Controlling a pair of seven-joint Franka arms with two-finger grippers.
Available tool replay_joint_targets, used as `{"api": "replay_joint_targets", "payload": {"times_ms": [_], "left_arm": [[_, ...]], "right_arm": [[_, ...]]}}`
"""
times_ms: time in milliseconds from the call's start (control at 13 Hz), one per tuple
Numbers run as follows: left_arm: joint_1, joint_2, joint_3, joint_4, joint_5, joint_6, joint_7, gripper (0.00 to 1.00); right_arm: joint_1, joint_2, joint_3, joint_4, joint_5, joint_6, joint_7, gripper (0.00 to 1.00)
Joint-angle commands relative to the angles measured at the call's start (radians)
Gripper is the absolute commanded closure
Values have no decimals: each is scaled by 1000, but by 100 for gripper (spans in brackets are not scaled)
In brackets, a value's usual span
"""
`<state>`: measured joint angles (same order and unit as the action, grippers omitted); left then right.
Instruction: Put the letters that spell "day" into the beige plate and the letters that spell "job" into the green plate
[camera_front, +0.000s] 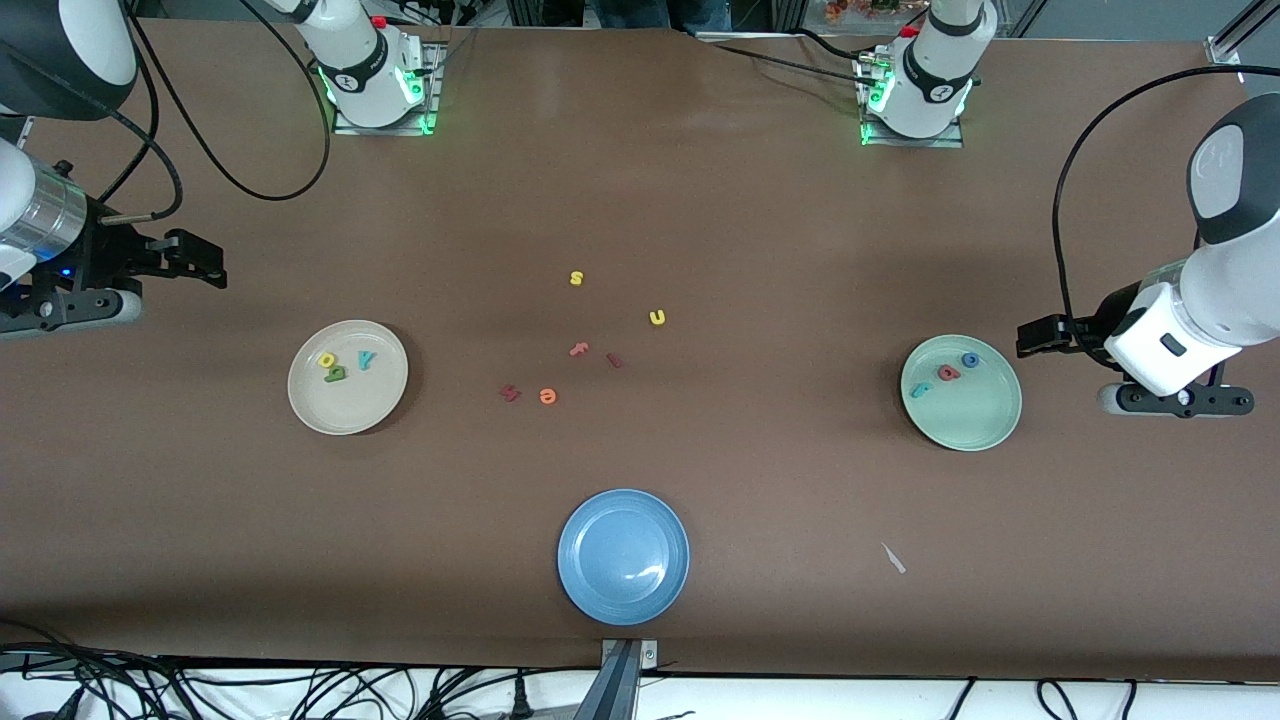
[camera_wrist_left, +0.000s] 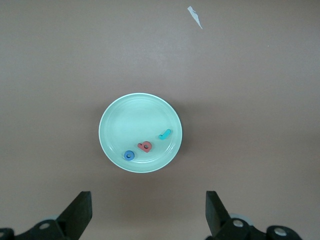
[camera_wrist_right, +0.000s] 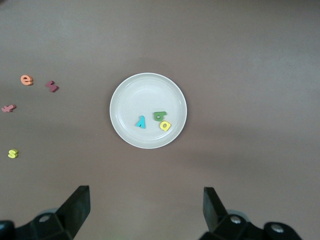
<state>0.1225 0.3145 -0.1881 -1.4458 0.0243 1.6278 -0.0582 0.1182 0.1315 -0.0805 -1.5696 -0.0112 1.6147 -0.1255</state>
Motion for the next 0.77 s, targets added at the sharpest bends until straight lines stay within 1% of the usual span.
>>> {"api": "replay_joint_targets", "payload": {"times_ms": [0, 692], "left_arm": [[5, -14, -1, -5, -21, 1, 23, 0], [5, -14, -1, -5, -18, 1, 23, 0]], "right_arm": [[6, 3, -10, 22, 19, -22, -11, 0], [4, 3, -13, 22, 43, -33, -16, 0]]}}
